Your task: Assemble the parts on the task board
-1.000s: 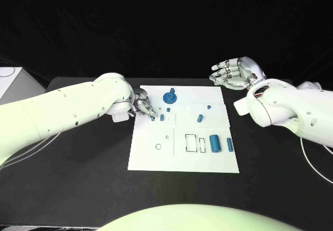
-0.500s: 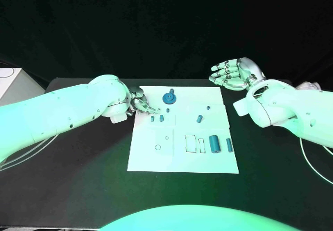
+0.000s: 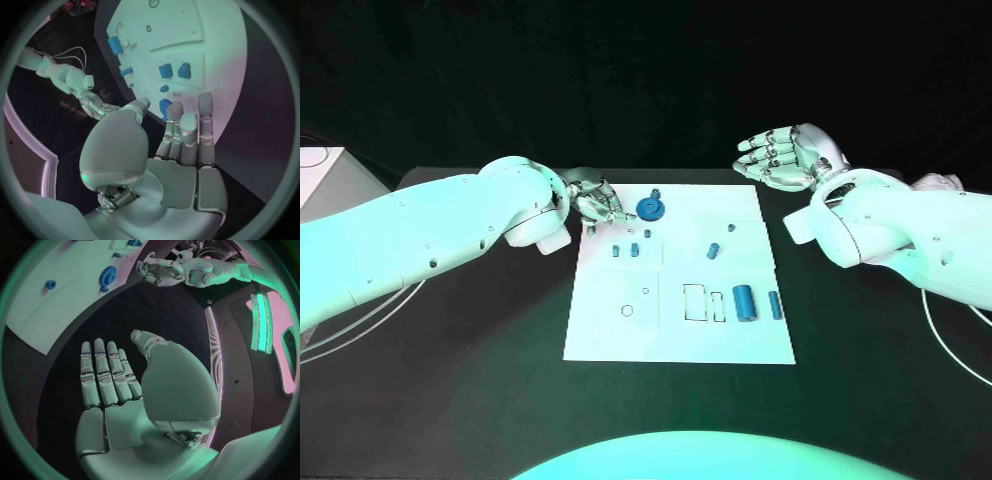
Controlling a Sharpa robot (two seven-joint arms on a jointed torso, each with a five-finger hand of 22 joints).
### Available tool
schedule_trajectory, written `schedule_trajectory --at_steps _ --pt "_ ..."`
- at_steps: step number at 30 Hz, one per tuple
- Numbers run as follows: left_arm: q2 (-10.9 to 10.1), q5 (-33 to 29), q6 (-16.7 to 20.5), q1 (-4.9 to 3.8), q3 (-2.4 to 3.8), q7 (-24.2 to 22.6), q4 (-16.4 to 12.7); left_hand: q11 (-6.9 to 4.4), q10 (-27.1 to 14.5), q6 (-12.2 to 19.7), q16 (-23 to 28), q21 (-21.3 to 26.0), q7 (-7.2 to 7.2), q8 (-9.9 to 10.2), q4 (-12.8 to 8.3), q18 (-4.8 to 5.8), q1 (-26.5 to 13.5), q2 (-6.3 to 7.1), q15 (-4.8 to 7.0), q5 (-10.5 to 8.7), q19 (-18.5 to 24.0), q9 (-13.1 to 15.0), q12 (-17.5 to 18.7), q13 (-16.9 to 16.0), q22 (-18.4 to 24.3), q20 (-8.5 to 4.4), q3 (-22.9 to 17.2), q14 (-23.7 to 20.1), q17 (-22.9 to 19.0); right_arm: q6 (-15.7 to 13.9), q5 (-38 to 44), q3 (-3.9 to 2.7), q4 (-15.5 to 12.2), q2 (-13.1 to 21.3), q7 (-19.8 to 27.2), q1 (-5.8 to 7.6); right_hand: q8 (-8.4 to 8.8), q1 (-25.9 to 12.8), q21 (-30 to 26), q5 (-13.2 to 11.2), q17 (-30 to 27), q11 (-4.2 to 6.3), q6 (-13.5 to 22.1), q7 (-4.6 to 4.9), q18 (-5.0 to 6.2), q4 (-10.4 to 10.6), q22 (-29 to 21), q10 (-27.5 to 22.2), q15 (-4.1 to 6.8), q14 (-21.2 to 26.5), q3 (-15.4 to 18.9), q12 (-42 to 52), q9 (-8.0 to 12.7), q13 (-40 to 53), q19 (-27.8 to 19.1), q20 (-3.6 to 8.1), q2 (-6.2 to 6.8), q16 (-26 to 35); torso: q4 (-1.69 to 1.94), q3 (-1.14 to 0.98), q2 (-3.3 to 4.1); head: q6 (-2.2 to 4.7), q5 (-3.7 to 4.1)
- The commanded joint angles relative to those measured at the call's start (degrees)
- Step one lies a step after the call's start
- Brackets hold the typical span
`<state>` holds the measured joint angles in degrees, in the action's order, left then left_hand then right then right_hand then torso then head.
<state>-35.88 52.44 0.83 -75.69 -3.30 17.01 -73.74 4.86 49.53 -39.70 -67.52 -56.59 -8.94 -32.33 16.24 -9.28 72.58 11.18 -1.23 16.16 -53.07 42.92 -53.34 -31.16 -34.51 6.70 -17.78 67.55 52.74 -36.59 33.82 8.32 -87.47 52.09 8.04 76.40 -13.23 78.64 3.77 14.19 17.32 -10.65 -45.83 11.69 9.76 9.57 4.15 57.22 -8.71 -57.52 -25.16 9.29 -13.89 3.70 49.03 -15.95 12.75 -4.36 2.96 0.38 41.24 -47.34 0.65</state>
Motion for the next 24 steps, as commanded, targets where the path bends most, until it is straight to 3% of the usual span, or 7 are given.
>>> schedule_trajectory --at_steps 1,3,4,8,17,19,24 --pt "0.4 0.5 7.0 0.37 -0.38 -13.2 -0.4 0.74 -2.7 2.6 5.2 2.9 -0.78 2.3 -1.1 -1.20 5.6 0.82 -0.66 0.03 0.8 -2.8 3.1 2.6 1.8 0.91 -2.6 -5.0 -7.0 0.4 -0.2 -0.02 0.4 0.1 1.3 -0.03 0.10 -0.1 -0.2 0.3 -0.3 -0.12 -0.4 2.26 0.84 -0.5 -0.2 0.3 -0.28 -0.2 -0.1 -0.4 0.0 -0.1 -0.5 0.01 -0.34 0.3 0.07 0.02 0.01 0.30 0.18" --pt "0.7 2.9 8.4 0.74 -0.79 -16.7 -0.3 0.41 -3.7 4.1 6.3 3.6 -0.80 4.1 -2.7 -1.28 9.6 1.33 -0.39 0.16 0.4 -5.0 5.4 4.6 2.4 0.79 -5.2 -5.9 -8.6 0.4 -0.3 -0.02 0.6 0.1 1.4 -0.03 -0.02 -0.1 -0.2 0.4 -0.4 -0.04 -0.6 2.12 0.86 -0.6 -0.3 0.4 -0.24 -0.3 -0.2 -0.5 0.0 -0.1 -0.5 0.01 -0.39 0.3 0.06 0.01 -0.01 0.42 0.28" --pt "0.9 4.1 8.8 0.95 -0.96 -18.0 -0.2 1.25 -5.5 3.5 7.8 4.5 -1.35 4.7 -3.6 -1.08 11.7 1.84 -0.98 0.05 1.3 -6.8 8.7 7.2 2.8 0.97 -7.5 -8.0 -9.7 0.4 -0.3 -0.02 0.6 0.1 1.4 -0.03 -0.05 -0.1 -0.2 0.4 -0.5 -0.01 -0.7 2.09 0.87 -0.6 -0.3 0.4 -0.23 -0.3 -0.2 -0.5 0.0 -0.1 -0.5 0.01 -0.41 0.3 0.06 0.01 -0.01 0.46 0.30" --pt "1.8 10.1 10.0 1.71 -1.46 -21.3 0.5 2.42 -6.5 2.2 9.3 4.5 -1.94 5.2 -5.6 -1.12 12.7 2.92 -1.92 -0.11 2.7 -10.8 13.7 12.3 2.5 1.73 -10.1 -9.5 -12.2 0.7 -0.4 -0.02 0.8 0.0 1.5 -0.03 -0.06 -0.1 -0.2 0.4 -0.5 0.00 -0.7 2.08 0.87 -0.6 -0.3 0.4 -0.22 -0.3 -0.2 -0.5 0.0 -0.1 -0.5 0.02 -0.42 0.3 0.01 0.03 0.04 0.81 0.36" --pt "4.7 20.7 10.9 2.99 -2.42 -23.3 4.4 2.86 -7.6 1.9 7.9 3.7 -1.80 5.7 -6.4 -1.22 11.1 3.77 -2.29 -0.61 2.3 -13.6 15.9 15.2 2.1 2.26 -9.1 -8.2 -13.2 1.0 -0.6 -0.02 1.2 -0.2 1.4 -0.03 -0.06 -0.1 -0.1 0.5 -0.5 -0.01 -0.8 2.11 0.89 -0.6 -0.3 0.4 -0.21 -0.4 -0.3 -0.5 0.0 0.0 -0.5 0.03 -0.43 0.3 -0.20 -0.02 0.19 1.02 0.47" --pt "5.3 21.6 10.7 3.13 -2.51 -23.0 5.1 2.81 -7.9 1.5 6.8 4.3 -1.40 5.7 -5.7 -1.25 9.7 3.67 -2.38 -3.81 1.9 -14.7 15.9 15.9 2.5 2.49 -7.5 -7.9 -13.4 1.1 -0.6 -0.02 1.2 -0.2 1.4 -0.03 -0.06 -0.1 -0.1 0.5 -0.5 -0.01 -0.8 2.11 0.89 -0.6 -0.3 0.4 -0.21 -0.4 -0.3 -0.5 0.0 0.0 -0.5 0.03 -0.43 0.3 -0.19 -0.03 0.20 1.09 0.52" --pt "6.4 23.5 10.1 3.30 -2.59 -21.9 6.2 2.71 -7.5 0.4 5.2 3.8 -1.32 5.6 -6.4 -1.29 11.0 2.89 -2.19 -3.73 0.8 -15.8 15.6 16.7 2.4 2.30 -7.7 -7.3 -13.6 1.2 -0.6 -0.02 1.3 -0.3 1.4 -0.03 -0.06 -0.1 -0.1 0.5 -0.5 -0.01 -0.8 2.11 0.89 -0.6 -0.3 0.4 -0.21 -0.4 -0.3 -0.5 0.0 0.0 -0.5 0.03 -0.43 0.3 -0.11 -0.03 0.10 1.06 0.59"
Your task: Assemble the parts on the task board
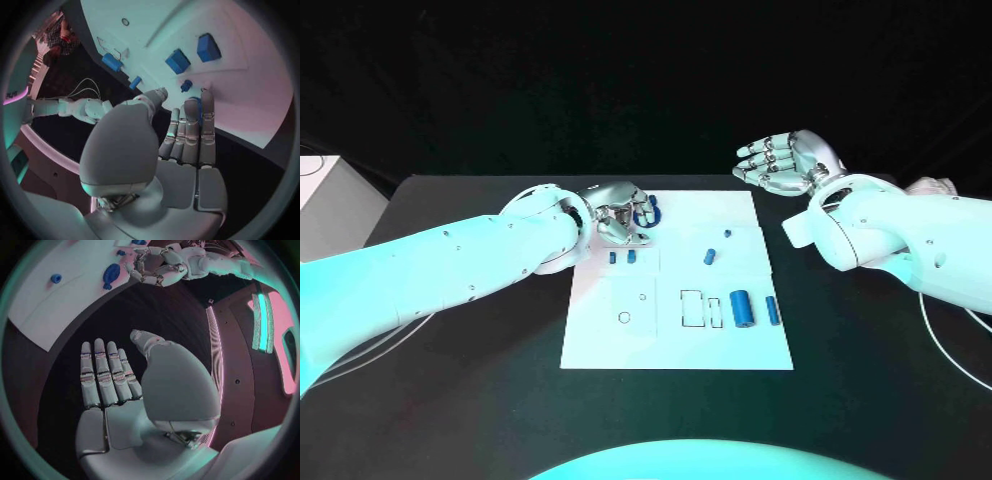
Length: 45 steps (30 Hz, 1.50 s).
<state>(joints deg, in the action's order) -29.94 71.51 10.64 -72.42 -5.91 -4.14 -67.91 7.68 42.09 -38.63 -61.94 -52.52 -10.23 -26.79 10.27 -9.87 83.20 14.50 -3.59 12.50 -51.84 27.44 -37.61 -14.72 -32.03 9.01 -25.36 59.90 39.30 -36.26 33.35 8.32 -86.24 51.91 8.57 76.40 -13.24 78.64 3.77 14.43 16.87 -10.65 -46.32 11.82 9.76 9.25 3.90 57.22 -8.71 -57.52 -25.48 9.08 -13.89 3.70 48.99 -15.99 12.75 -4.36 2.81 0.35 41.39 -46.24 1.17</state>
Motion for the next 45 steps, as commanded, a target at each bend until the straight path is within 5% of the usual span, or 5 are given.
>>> schedule_trajectory --at_steps 1,11,23,45 --pt "0.6 4.8 0.0 0.04 0.00 -0.5 0.6 -0.10 0.2 -1.1 -0.8 -0.5 0.10 0.1 -0.6 -0.66 0.5 -0.48 0.25 -0.04 -0.6 -0.7 -0.2 0.4 -0.2 -0.04 -0.3 0.4 -0.2 0.9 -0.1 -0.02 0.0 -0.1 0.8 -0.02 -0.06 -0.1 -0.1 0.3 -0.1 -0.01 -0.3 1.98 0.89 -0.3 -0.1 0.4 -0.21 -0.4 0.0 -0.2 0.0 -0.1 -0.4 0.07 -0.43 0.3 0.03 -0.01 -0.03 -0.07 0.06" --pt "1.7 8.0 -3.7 0.10 -0.04 2.5 1.6 -0.22 0.7 -3.8 -3.3 -1.7 0.80 0.9 -1.0 -0.66 0.6 -0.32 0.25 -0.06 -1.1 -2.9 -0.5 1.4 -0.9 -0.18 -0.9 0.8 -0.4 1.0 -0.1 -0.02 -0.1 -0.2 0.8 -0.02 -0.06 -0.1 -0.1 0.3 -0.1 -0.02 -0.3 2.02 0.89 -0.3 -0.1 0.5 -0.20 -0.4 0.0 -0.3 0.0 -0.1 -0.4 0.08 -0.46 0.3 0.05 -0.01 -0.11 -0.18 0.14" --pt "2.4 9.4 -6.1 0.10 -0.04 4.5 2.1 -0.90 3.3 -6.7 -9.7 -4.7 1.14 2.6 -2.4 -0.69 0.9 -0.43 0.83 0.14 -1.6 -5.6 -1.5 2.5 -2.7 -0.72 -3.3 5.1 5.2 1.1 -0.1 -0.02 -0.1 -0.2 0.7 -0.02 -0.06 -0.1 -0.1 0.4 -0.2 -0.04 -0.3 2.06 0.89 -0.3 -0.1 0.5 -0.19 -0.4 0.0 -0.3 0.0 -0.1 -0.4 0.08 -0.47 0.3 0.11 0.05 -0.06 -0.30 0.31" --pt "4.1 9.5 -6.2 0.12 -0.05 4.5 4.0 -1.37 5.1 -8.9 -12.5 -7.2 1.12 3.6 -4.0 -0.71 0.6 -1.09 1.24 0.10 -1.1 -7.2 -1.4 3.6 -4.5 -1.14 -6.3 6.9 7.1 1.5 -0.1 -0.02 -0.5 -0.2 0.7 -0.02 -0.06 -0.2 -0.1 0.5 -0.2 -0.06 -0.4 2.11 0.89 -0.3 -0.1 0.5 -0.20 -0.4 0.0 -0.3 0.0 -0.1 -0.4 0.08 -0.48 0.3 0.08 0.01 -0.07 -0.52 0.39"
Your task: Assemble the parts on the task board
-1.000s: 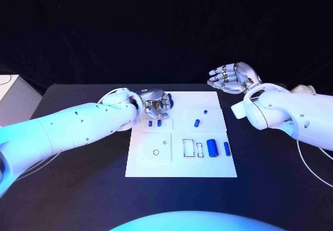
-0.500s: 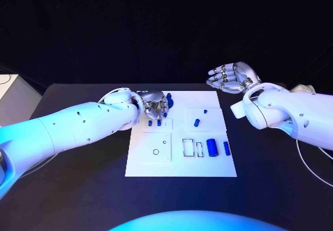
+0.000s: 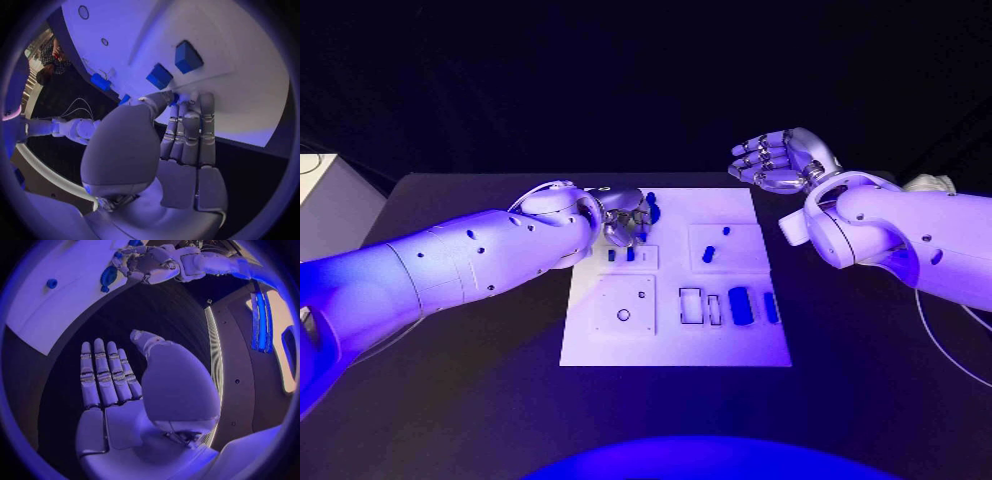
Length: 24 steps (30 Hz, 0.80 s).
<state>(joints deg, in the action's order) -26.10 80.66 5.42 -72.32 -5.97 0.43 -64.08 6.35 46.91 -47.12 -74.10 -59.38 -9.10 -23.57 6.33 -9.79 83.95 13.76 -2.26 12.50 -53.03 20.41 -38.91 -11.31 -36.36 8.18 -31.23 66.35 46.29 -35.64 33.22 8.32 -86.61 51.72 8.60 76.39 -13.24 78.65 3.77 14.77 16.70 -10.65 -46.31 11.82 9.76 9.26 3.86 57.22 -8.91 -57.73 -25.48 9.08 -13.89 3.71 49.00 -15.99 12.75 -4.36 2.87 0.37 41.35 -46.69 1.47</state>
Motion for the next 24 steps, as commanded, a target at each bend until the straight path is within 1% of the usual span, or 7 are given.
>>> schedule_trajectory --at_steps 1,10,13,16,19,22,24 --pt "0.3 0.4 -1.1 0.02 0.01 -0.1 0.2 -0.03 0.3 -0.5 -0.4 -0.4 -0.02 0.4 0.0 -0.79 -0.2 -0.37 -0.09 0.09 0.1 -0.1 -0.1 0.2 -0.2 -0.32 -0.5 0.5 0.2 0.9 0.0 -0.02 -0.1 0.0 0.6 -0.02 -0.06 -0.2 -0.1 0.1 -0.1 -0.06 -0.4 2.11 0.89 -0.3 -0.1 0.5 0.00 -0.2 0.0 -0.3 0.0 -0.1 -0.4 0.08 -0.49 0.3 0.00 0.00 -0.02 -0.08 0.10" --pt "0.6 0.2 -2.0 0.02 0.01 0.1 0.6 0.00 0.4 -0.5 -0.9 -0.8 -0.12 0.8 -0.2 -0.78 -0.6 -0.36 -0.11 0.08 0.2 -0.4 0.3 0.5 -0.4 -0.33 -0.9 0.9 0.5 1.1 0.0 -0.03 -0.2 -0.1 0.6 -0.02 -0.07 -0.3 -0.1 0.2 -0.1 -0.07 -0.4 2.15 0.88 -0.3 -0.1 0.6 -0.01 -0.3 -0.1 -0.3 0.0 -0.1 -0.4 0.08 -0.50 0.3 0.07 -0.01 0.01 -0.28 0.19" --pt "0.6 0.1 -2.3 0.02 0.01 0.2 0.6 -0.11 0.9 -1.1 -1.6 -1.2 -0.05 0.7 -0.5 -0.79 -0.6 -0.53 -0.03 0.07 0.2 -0.5 0.4 0.7 -0.7 -0.34 -1.2 1.7 1.5 1.1 0.0 -0.03 -0.2 -0.1 0.5 -0.02 -0.07 -0.3 -0.1 0.2 -0.1 -0.07 -0.4 2.15 0.88 -0.3 -0.1 0.6 -0.01 -0.3 -0.1 -0.3 0.0 -0.1 -0.4 0.08 -0.50 0.3 0.08 -0.01 0.01 -0.30 0.20" --pt "0.7 0.1 -2.6 0.02 0.01 0.2 0.8 -0.55 2.4 -2.6 -3.0 -2.1 0.22 0.5 -1.2 -0.83 -0.6 -1.03 0.34 0.05 0.0 -0.5 0.6 1.0 -1.2 -0.49 -1.9 3.3 3.5 1.2 0.0 -0.03 -0.2 -0.1 0.5 -0.02 -0.07 -0.3 -0.1 0.2 -0.1 -0.07 -0.4 2.15 0.88 -0.3 -0.1 0.6 -0.01 -0.3 -0.1 -0.3 0.0 -0.1 -0.4 0.08 -0.50 0.3 0.08 0.01 -0.04 -0.43 0.25" --pt "0.8 0.1 -2.5 0.02 0.01 0.2 0.9 -1.33 4.9 -4.6 -4.6 -3.5 0.55 0.4 -2.4 -0.87 -0.2 -1.93 1.04 -0.06 -0.4 -0.3 1.0 1.4 -2.0 -0.93 -3.1 5.7 6.3 1.2 0.0 -0.03 -0.2 -0.1 0.5 -0.02 -0.08 -0.3 -0.1 0.2 -0.2 -0.07 -0.5 2.16 0.88 -0.3 -0.1 0.6 -0.01 -0.3 -0.1 -0.3 0.0 -0.1 -0.4 0.08 -0.52 0.3 0.05 0.00 -0.05 -0.55 0.23" --pt "0.8 0.1 -1.9 0.03 0.00 0.0 1.0 -1.78 6.8 -5.9 -5.3 -4.4 0.79 0.4 -3.2 -0.86 -0.2 -2.47 1.48 -0.11 -0.5 -0.1 1.8 1.8 -2.5 -1.28 -3.8 7.0 7.7 1.3 0.0 -0.03 -0.2 -0.1 0.5 -0.02 -0.08 -0.3 -0.1 0.2 -0.2 -0.07 -0.5 2.16 0.88 -0.3 -0.1 0.6 -0.01 -0.3 -0.1 -0.3 0.0 -0.1 -0.4 0.08 -0.52 0.3 0.01 0.00 -0.08 -0.60 0.24" --pt "0.8 0.1 -1.4 0.03 0.00 -0.2 1.1 -1.94 7.8 -6.5 -5.4 -4.9 0.91 0.8 -3.7 -0.82 -0.5 -2.60 1.68 -0.14 -0.5 -0.1 2.8 2.2 -2.9 -1.48 -4.2 7.4 7.7 1.3 0.0 -0.03 -0.2 -0.1 0.4 -0.02 -0.08 -0.3 -0.1 0.2 -0.2 -0.07 -0.5 2.16 0.88 -0.3 -0.1 0.6 -0.01 -0.3 -0.1 -0.3 0.0 -0.1 -0.4 0.08 -0.52 0.3 0.01 0.00 -0.09 -0.62 0.25"
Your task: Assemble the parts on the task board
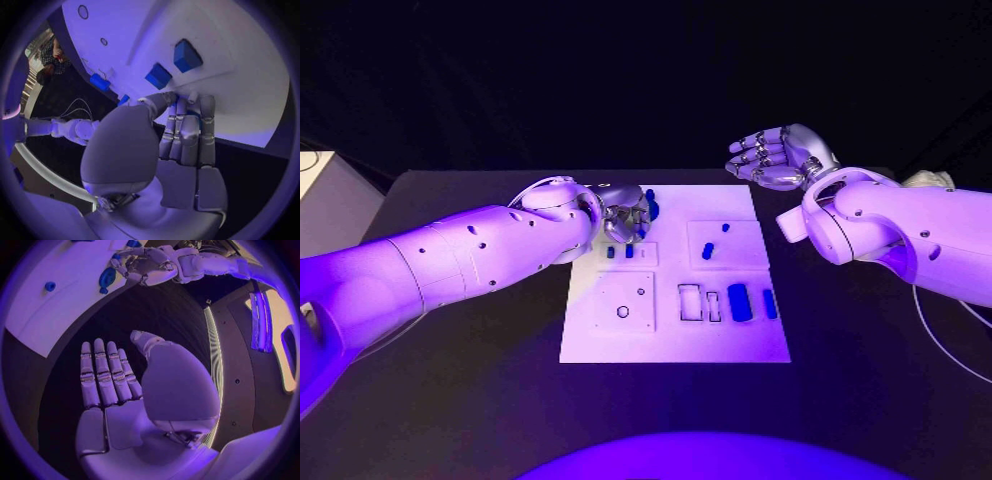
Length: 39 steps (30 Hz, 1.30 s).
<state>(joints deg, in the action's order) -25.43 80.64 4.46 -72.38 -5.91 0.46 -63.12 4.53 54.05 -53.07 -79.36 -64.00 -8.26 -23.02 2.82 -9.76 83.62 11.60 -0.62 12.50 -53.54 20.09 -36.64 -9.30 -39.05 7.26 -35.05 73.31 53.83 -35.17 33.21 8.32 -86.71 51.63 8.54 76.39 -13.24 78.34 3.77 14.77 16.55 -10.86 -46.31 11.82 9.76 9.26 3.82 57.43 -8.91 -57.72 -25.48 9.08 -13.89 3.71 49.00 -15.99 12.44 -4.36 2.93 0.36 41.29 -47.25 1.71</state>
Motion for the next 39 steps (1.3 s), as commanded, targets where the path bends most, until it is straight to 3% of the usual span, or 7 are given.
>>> schedule_trajectory --at_steps 1,8,15,20,27,33,39 --pt "0.2 0.1 -0.2 0.09 -0.06 -0.3 0.1 -0.27 1.4 -1.1 -0.5 -0.8 0.15 0.3 -0.4 -0.77 -0.3 -0.67 0.16 -0.16 -0.5 0.4 0.8 0.3 -0.8 -0.65 -0.5 1.1 1.0 0.8 0.0 -0.02 -0.1 0.0 0.5 -0.02 -0.08 0.0 -0.1 0.2 -0.1 0.14 -0.5 2.16 0.88 -0.3 -0.1 0.4 -0.01 -0.3 -0.1 -0.3 0.0 -0.1 -0.4 0.08 -0.21 0.3 -0.04 0.01 -0.04 -0.08 0.01" --pt "0.1 -0.3 2.5 0.09 -0.06 -1.3 0.2 -0.59 4.2 -2.6 -1.1 -2.7 0.42 1.3 -1.8 -0.34 -1.3 -0.97 0.51 -0.16 -2.2 0.8 3.7 1.0 -3.3 -1.00 -1.1 2.8 2.5 0.9 0.0 -0.02 -0.1 -0.1 0.3 -0.02 -0.10 0.0 -0.1 0.2 -0.1 0.14 -0.6 2.17 0.88 -0.4 -0.1 0.5 -0.01 -0.3 -0.1 -0.4 0.0 -0.1 -0.4 0.08 -0.22 0.4 0.02 0.01 -0.03 -0.20 0.02" --pt "-1.0 -1.6 5.1 0.19 0.04 -2.4 -0.9 -0.61 4.9 -3.0 -1.3 -3.1 0.46 1.6 -2.1 -0.23 -1.6 -0.96 0.55 -0.13 -2.7 0.9 4.6 1.1 -3.9 -1.06 -1.2 3.3 2.9 1.0 0.1 -0.02 -0.1 -0.1 0.1 -0.02 -0.11 0.0 -0.1 0.3 -0.1 0.15 -0.6 2.17 0.88 -0.4 -0.1 0.5 -0.01 -0.3 -0.2 -0.4 0.0 -0.1 -0.4 0.08 -0.25 0.4 -0.02 0.05 0.00 0.12 0.03" --pt "-2.9 -3.6 5.6 0.25 0.94 -3.0 -3.3 -0.57 5.1 -3.2 -1.4 -3.2 0.44 1.8 -2.2 -0.21 -1.9 -0.90 0.52 -0.11 -2.8 1.0 5.0 1.1 -3.9 -1.08 -1.2 3.4 3.1 1.1 0.1 -0.02 0.0 0.0 0.1 -0.02 -0.11 0.0 -0.1 0.3 -0.1 0.15 -0.6 2.17 0.88 -0.4 -0.1 0.5 -0.01 -0.3 -0.2 -0.4 0.0 -0.1 -0.4 0.08 -0.25 0.4 0.04 0.07 -0.06 0.24 0.20" --pt "-7.1 -7.4 2.9 0.19 3.07 -2.9 -7.8 -0.55 5.3 -3.3 -1.4 -3.3 0.43 2.0 -2.2 -0.18 -2.3 -0.75 0.49 -0.12 -2.8 1.0 5.5 1.2 -4.0 -1.06 -1.0 3.5 3.1 1.2 0.1 -0.02 0.1 0.3 -0.1 -0.02 -0.12 0.0 -0.1 0.3 -0.2 0.15 -0.6 2.16 0.87 -0.4 -0.1 0.5 -0.01 -0.3 -0.2 -0.4 0.0 -0.1 -0.4 0.07 -0.27 0.4 0.21 0.02 -0.22 0.17 0.14" --pt "-9.0 -8.4 0.4 0.14 3.62 -2.3 -8.8 -0.56 5.4 -3.3 -1.4 -3.3 0.44 2.1 -2.2 -0.16 -2.4 -0.73 0.48 -0.12 -2.9 1.1 5.6 1.2 -4.0 -1.05 -0.9 3.5 3.1 1.3 0.1 -0.02 0.1 0.5 -0.1 -0.02 -0.12 0.0 -0.1 0.3 -0.2 0.15 -0.6 2.16 0.87 -0.4 -0.1 0.5 -0.01 -0.3 -0.2 -0.4 0.0 -0.1 -0.4 0.07 -0.27 0.4 0.21 0.04 -0.15 0.25 0.01" --pt "-9.7 -7.5 -1.6 0.13 3.72 -1.2 -8.3 -0.57 5.5 -3.4 -1.4 -3.3 0.45 2.1 -2.2 -0.14 -2.5 -0.73 0.47 -0.12 -2.9 1.1 5.7 1.2 -4.1 -1.04 -0.9 3.6 3.1 1.4 0.1 -0.02 0.1 0.5 -0.2 -0.02 -0.12 0.0 -0.1 0.3 -0.2 0.15 -0.6 2.16 0.87 -0.4 -0.1 0.5 -0.01 -0.3 -0.2 -0.4 0.0 -0.1 -0.4 0.07 -0.27 0.4 0.12 0.05 -0.06 0.09 -0.20"
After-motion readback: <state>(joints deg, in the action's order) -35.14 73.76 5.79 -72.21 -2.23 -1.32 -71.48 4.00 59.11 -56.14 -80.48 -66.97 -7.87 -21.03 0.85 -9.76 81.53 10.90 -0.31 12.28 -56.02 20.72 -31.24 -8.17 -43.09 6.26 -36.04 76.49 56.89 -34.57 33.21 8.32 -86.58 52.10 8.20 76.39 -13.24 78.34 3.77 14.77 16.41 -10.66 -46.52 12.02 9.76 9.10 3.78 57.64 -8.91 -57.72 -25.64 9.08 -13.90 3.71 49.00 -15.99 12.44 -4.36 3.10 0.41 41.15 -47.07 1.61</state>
